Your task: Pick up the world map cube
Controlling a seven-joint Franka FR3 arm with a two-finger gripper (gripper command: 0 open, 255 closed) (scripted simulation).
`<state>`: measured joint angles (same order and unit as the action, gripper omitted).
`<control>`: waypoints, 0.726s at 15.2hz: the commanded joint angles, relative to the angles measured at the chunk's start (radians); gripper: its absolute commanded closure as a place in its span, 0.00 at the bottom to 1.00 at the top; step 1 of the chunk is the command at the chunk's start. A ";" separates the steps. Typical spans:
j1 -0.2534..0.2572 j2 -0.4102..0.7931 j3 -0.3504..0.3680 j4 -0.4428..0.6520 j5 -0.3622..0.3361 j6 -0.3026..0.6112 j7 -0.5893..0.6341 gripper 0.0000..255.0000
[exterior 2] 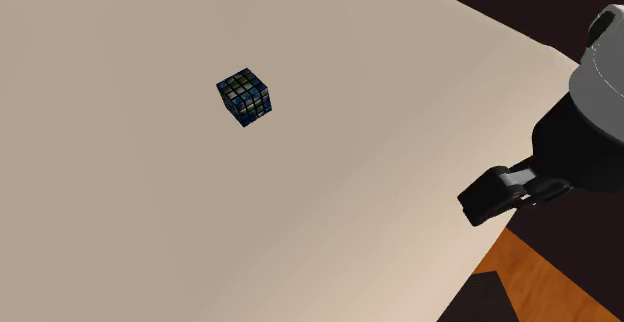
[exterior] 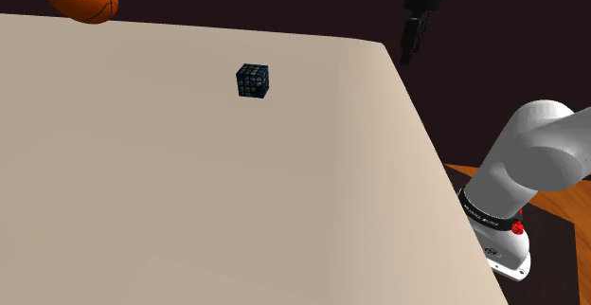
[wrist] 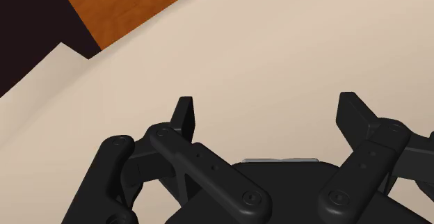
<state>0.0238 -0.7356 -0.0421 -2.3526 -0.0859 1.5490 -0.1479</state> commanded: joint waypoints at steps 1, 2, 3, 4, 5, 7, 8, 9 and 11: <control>0.000 0.000 0.000 0.000 0.000 0.000 0.000 0.00; 0.009 0.027 0.013 0.017 0.013 0.010 0.013 0.00; 0.017 0.055 0.026 0.034 0.025 0.019 0.026 0.00; 0.025 0.083 0.039 0.053 0.036 0.028 0.039 0.00; 0.033 0.111 0.052 0.073 0.047 0.036 0.052 0.00; 0.047 0.169 0.077 0.115 0.066 0.051 0.077 0.00; 0.054 0.198 0.089 0.138 0.075 0.058 0.089 0.00; 0.060 0.228 0.101 0.162 0.083 0.064 0.101 0.00; 0.073 0.288 0.125 0.212 0.096 0.074 0.124 0.00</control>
<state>0.0883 -0.4796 0.0668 -2.1590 0.0009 1.6096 -0.0408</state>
